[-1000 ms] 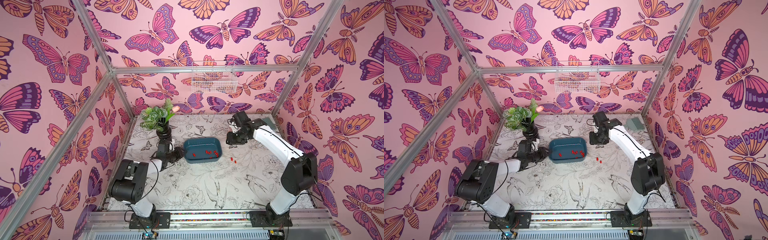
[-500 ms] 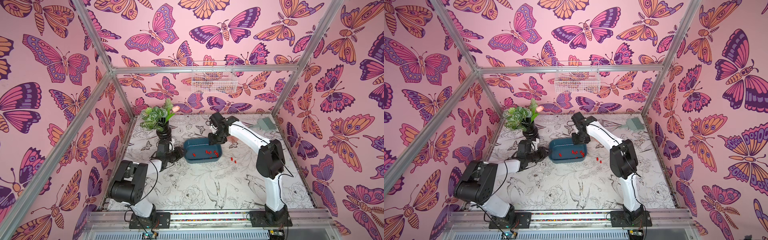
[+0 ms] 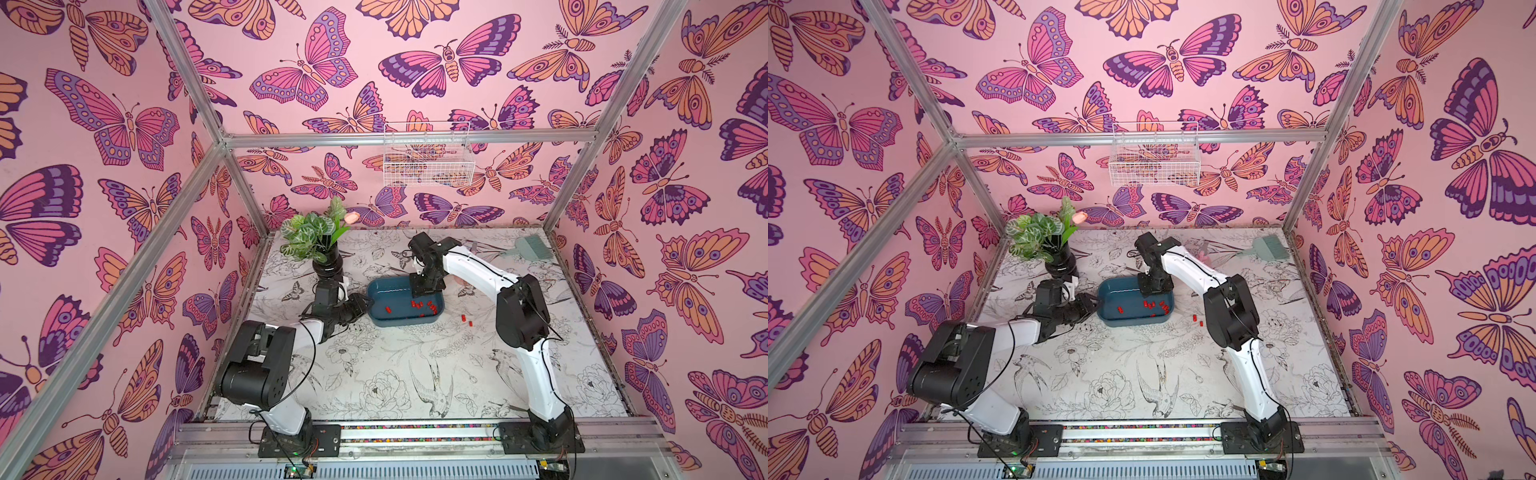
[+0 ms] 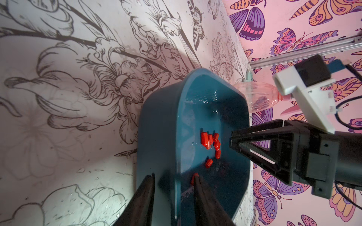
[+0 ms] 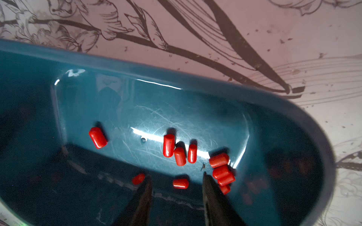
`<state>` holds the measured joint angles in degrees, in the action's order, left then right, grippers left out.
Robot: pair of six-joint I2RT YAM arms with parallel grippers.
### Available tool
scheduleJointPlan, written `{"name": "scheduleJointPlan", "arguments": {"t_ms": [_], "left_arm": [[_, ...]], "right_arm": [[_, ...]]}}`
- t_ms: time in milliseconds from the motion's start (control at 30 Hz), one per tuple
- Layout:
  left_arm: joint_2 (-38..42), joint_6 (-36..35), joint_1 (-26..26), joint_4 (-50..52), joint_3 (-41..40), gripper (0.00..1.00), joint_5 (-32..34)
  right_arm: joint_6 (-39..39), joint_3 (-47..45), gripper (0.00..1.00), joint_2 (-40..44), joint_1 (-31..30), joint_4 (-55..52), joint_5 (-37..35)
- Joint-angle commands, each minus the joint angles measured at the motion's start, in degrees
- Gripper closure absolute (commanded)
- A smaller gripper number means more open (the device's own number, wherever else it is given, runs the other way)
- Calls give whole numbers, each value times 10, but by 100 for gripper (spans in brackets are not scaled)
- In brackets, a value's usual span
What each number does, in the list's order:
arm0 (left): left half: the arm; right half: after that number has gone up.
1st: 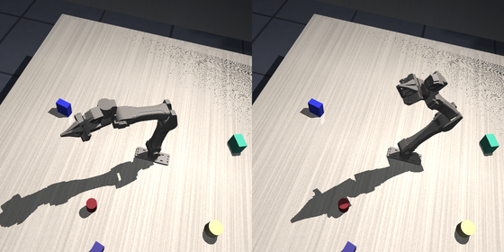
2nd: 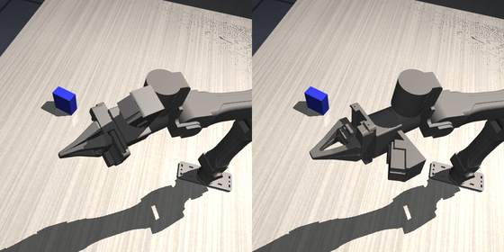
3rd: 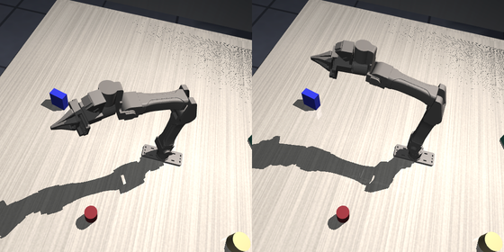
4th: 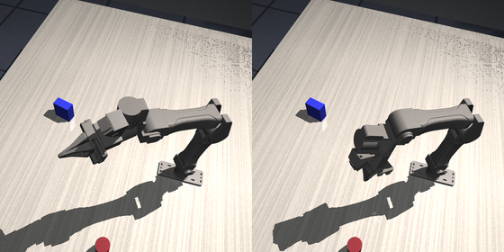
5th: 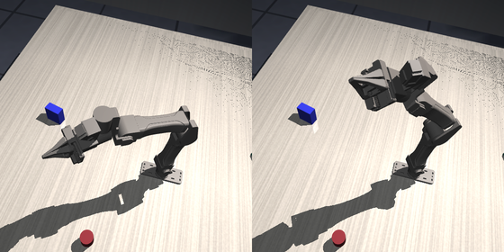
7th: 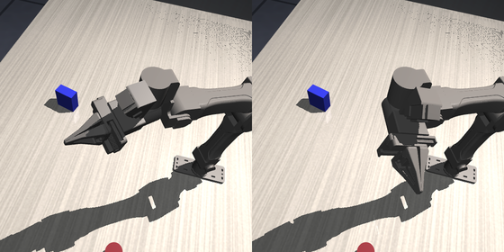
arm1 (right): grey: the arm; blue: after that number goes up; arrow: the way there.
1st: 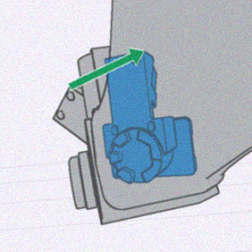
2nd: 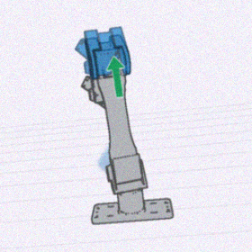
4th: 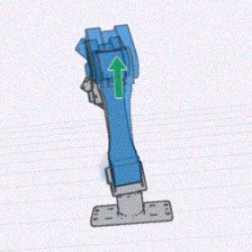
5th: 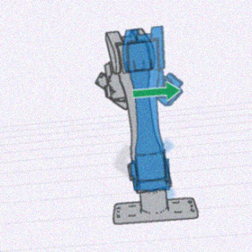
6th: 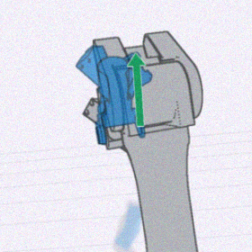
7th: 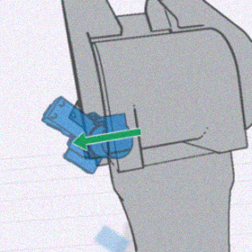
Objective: Take the screw protection sleeves out of the storage box
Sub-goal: Pick up the screw protection sleeve from the storage box.
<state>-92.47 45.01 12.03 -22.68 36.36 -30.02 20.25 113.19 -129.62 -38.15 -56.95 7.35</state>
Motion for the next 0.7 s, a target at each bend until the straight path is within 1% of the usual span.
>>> {"name": "scheduleJointPlan", "arguments": {"t_ms": [0, 233, 433, 667], "left_arm": [[1, -10, 1, -10, -5, 62, -3], [-1, -11, 2, -11, -5, 62, -4], [-4, -10, 0, -13, -3, 62, -7], [-6, -9, 0, -14, -2, 62, -9]], "right_arm": [[12, 12, 54, -18, -11, 0, 1], [26, 17, 55, -39, -16, 23, 9], [28, 31, 57, -61, -18, 20, 5], [29, 17, 60, -65, -18, 28, -2]]}}
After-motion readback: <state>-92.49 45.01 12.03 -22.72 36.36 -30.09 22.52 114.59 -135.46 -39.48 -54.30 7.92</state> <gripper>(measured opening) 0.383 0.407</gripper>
